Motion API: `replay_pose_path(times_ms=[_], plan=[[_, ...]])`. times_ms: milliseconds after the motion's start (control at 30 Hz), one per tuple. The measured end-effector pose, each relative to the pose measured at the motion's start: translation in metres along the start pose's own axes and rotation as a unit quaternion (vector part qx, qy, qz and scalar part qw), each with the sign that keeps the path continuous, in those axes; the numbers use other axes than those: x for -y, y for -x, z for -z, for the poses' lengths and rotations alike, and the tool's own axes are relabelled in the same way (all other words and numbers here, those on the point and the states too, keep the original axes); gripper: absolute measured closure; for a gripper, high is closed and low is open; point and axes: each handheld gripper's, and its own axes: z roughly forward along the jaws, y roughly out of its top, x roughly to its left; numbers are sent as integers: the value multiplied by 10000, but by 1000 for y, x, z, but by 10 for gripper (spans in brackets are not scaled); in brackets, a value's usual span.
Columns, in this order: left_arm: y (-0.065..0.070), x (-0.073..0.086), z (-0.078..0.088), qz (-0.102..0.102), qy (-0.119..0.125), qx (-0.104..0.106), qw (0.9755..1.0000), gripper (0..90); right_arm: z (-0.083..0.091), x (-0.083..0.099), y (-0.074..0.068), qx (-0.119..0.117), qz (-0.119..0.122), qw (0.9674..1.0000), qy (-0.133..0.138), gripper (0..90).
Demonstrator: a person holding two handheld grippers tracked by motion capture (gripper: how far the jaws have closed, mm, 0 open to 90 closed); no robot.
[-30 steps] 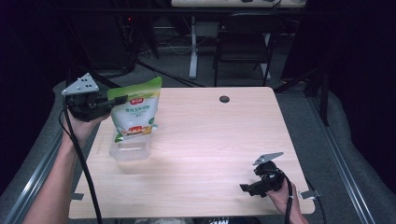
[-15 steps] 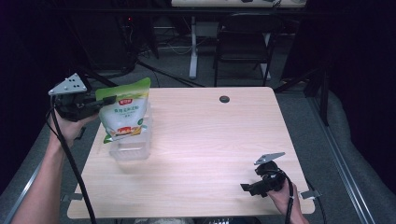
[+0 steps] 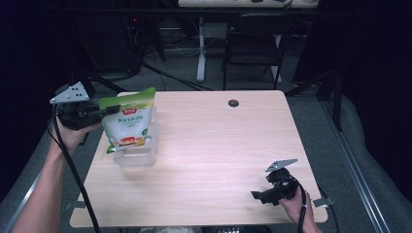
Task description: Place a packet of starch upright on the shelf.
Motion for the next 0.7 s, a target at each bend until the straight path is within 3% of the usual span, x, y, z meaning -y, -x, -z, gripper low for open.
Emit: replay_pose_path(times_ms=[700], plan=[[-7, 20, -22, -113, -172, 126, 9997, 899, 2, 3, 2, 57, -23, 10000, -44, 113]])
